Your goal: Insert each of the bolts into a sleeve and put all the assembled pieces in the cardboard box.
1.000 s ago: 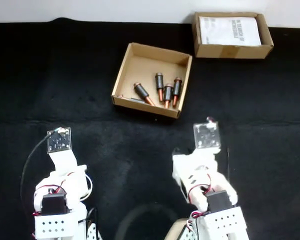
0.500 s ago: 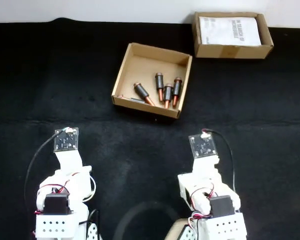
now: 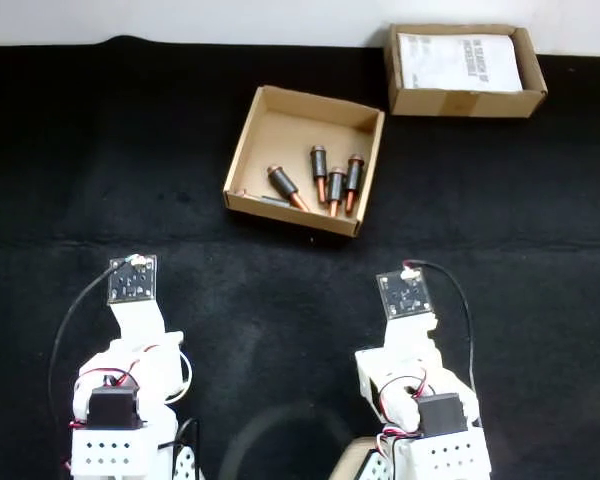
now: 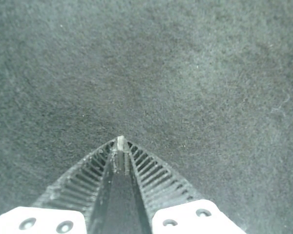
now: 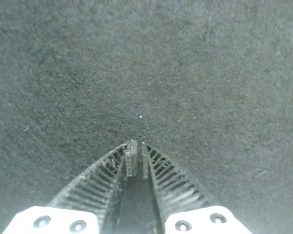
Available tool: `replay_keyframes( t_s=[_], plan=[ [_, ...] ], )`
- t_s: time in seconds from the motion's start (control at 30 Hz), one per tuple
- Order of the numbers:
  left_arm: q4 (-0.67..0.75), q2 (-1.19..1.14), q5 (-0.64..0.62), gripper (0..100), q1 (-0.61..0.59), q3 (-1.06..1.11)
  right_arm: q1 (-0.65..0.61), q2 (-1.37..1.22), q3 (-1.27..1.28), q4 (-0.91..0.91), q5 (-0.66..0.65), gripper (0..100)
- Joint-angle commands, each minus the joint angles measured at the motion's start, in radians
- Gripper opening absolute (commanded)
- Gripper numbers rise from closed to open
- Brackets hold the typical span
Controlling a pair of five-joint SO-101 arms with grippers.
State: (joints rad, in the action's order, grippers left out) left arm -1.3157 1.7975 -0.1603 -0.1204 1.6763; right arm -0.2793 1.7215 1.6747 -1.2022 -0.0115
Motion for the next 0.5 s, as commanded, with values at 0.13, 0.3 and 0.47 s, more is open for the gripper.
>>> replay_keyframes(
  t_s=[0.13, 0.3, 0.47],
  plan=[
    [0.0, 0.008, -0.005, 1, 0.012, 0.019, -0.008, 0.013, 0.105, -0.005, -0.006, 0.7],
    [0.0, 0.008, -0.008, 1, 0.007, 0.019, -0.008, 0.013, 0.105, -0.005, -0.006, 0.7],
    [0.0, 0.01, -0.008, 1, 0.012, 0.019, -0.008, 0.013, 0.105, -0.005, -0.006, 0.7]
  ],
)
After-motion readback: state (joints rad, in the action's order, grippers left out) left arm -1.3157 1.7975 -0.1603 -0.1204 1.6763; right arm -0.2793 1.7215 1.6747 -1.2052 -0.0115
